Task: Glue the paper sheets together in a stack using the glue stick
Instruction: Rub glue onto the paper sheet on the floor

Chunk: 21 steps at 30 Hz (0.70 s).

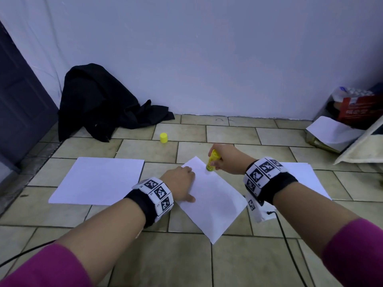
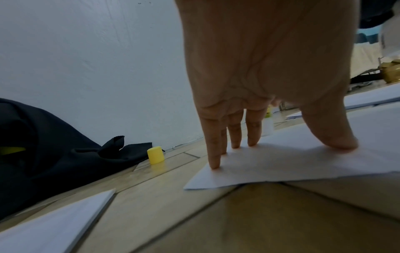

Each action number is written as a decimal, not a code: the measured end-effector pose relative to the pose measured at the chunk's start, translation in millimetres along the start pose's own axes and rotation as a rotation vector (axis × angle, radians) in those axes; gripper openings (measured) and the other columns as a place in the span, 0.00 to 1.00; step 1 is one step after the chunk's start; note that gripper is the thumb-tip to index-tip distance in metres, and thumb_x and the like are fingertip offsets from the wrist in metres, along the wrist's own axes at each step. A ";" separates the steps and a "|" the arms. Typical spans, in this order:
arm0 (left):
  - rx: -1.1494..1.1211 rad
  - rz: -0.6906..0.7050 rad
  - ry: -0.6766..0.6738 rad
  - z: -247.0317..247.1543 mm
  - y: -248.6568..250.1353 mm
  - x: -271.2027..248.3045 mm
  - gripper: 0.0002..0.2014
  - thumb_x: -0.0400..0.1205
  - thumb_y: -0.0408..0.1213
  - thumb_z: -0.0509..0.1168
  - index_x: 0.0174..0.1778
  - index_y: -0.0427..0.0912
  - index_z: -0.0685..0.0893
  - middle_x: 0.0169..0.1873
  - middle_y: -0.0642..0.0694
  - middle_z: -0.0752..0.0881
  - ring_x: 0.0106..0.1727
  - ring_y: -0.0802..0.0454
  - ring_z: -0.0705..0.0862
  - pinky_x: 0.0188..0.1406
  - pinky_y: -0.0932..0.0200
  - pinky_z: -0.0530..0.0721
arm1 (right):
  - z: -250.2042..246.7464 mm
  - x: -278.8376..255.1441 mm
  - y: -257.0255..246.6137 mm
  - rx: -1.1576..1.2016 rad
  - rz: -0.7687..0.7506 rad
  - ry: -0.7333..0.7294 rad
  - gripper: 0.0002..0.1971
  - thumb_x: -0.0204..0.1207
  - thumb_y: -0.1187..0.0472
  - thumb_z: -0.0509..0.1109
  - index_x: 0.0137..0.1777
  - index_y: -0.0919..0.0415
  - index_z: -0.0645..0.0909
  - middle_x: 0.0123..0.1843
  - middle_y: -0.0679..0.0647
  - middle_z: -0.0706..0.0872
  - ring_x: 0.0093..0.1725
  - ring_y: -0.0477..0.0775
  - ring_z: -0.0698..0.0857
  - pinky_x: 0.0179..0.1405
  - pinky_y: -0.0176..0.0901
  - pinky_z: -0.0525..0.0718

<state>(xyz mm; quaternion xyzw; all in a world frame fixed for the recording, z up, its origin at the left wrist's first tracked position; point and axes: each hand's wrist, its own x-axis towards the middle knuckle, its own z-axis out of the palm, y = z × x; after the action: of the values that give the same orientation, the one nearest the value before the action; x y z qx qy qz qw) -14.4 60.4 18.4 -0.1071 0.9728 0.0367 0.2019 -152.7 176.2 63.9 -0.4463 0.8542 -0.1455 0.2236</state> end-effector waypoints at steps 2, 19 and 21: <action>0.015 0.002 0.001 0.0 -0.7 0.6 0.36 0.77 0.60 0.67 0.74 0.39 0.69 0.72 0.42 0.70 0.70 0.44 0.72 0.64 0.46 0.78 | -4.1 -15.8 6.3 -0.051 -0.009 -0.053 0.12 0.80 0.60 0.67 0.62 0.58 0.75 0.58 0.60 0.83 0.54 0.59 0.84 0.55 0.52 0.84; -0.139 0.103 -0.020 -2.5 -27.0 0.2 0.28 0.85 0.45 0.62 0.82 0.46 0.64 0.80 0.47 0.62 0.79 0.50 0.61 0.76 0.60 0.60 | -25.0 -85.4 48.4 -0.157 -0.017 -0.232 0.08 0.79 0.60 0.69 0.57 0.54 0.77 0.41 0.46 0.86 0.41 0.45 0.84 0.44 0.37 0.82; -0.174 0.116 -0.017 0.4 -34.9 -3.2 0.28 0.84 0.34 0.64 0.81 0.48 0.66 0.79 0.48 0.63 0.79 0.50 0.61 0.75 0.63 0.60 | -35.2 -84.9 53.4 0.025 -0.046 -0.141 0.07 0.77 0.64 0.71 0.52 0.56 0.79 0.41 0.49 0.88 0.40 0.49 0.88 0.46 0.42 0.87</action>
<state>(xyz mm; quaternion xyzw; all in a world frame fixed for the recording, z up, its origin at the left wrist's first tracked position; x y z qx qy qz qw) -3.6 27.1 18.3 -0.0672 0.9688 0.1335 0.1975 -165.4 278.0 91.6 -0.4721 0.8239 -0.1295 0.2856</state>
